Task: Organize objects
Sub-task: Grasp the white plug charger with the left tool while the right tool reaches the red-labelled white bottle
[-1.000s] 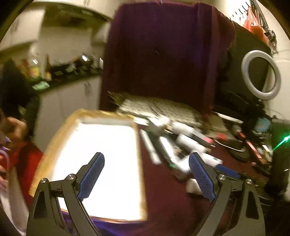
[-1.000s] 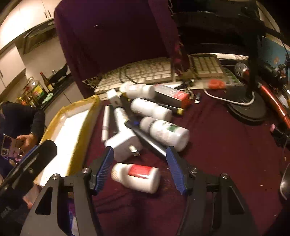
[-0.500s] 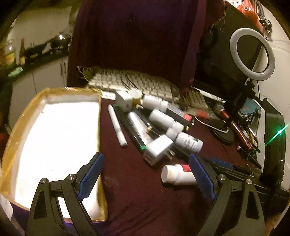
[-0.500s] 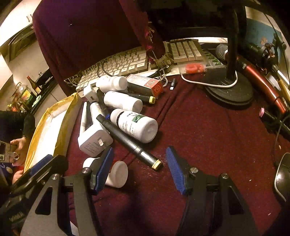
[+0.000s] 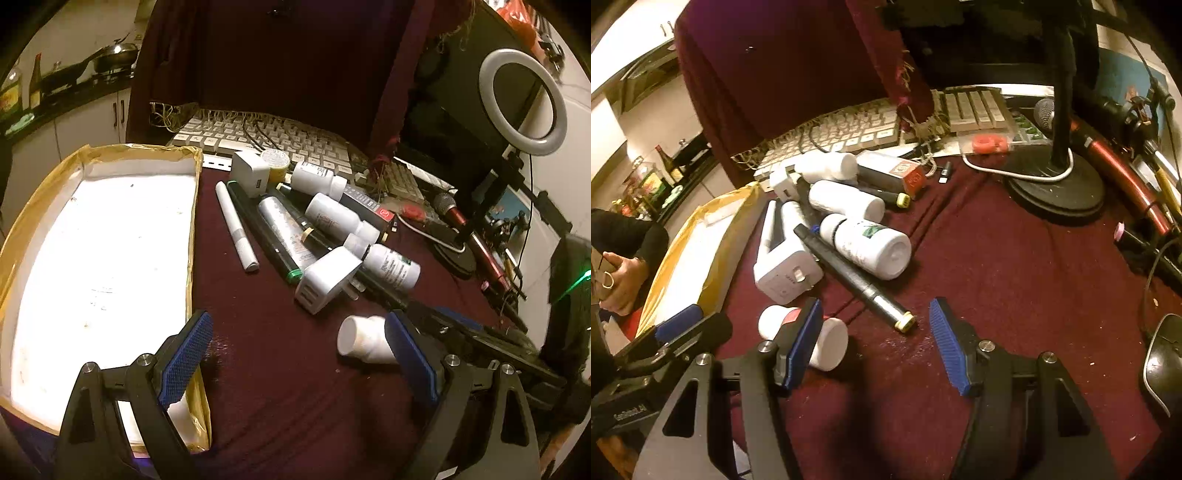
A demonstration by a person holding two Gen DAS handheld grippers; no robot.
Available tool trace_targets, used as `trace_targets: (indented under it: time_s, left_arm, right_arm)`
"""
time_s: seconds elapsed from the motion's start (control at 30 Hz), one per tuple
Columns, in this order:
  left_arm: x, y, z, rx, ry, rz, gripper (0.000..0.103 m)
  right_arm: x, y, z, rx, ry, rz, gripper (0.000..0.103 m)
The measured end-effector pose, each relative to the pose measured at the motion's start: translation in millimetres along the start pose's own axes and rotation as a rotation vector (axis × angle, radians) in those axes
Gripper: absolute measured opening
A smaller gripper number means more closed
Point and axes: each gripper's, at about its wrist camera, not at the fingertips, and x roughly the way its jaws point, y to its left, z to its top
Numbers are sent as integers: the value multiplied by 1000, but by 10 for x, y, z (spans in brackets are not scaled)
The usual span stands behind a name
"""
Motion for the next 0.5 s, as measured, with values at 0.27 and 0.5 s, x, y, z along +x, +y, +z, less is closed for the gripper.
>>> trace_targets:
  time_s: [0.27,0.5]
  left_arm:
    - [-183,50,-64,44,-2,-59,91]
    - [-328,153,153,-35,-48,-138,91]
  right_arm:
    - [-157,72,-38,-65,-61,105,59]
    - [-2,436,-140,-272,-18,79,59]
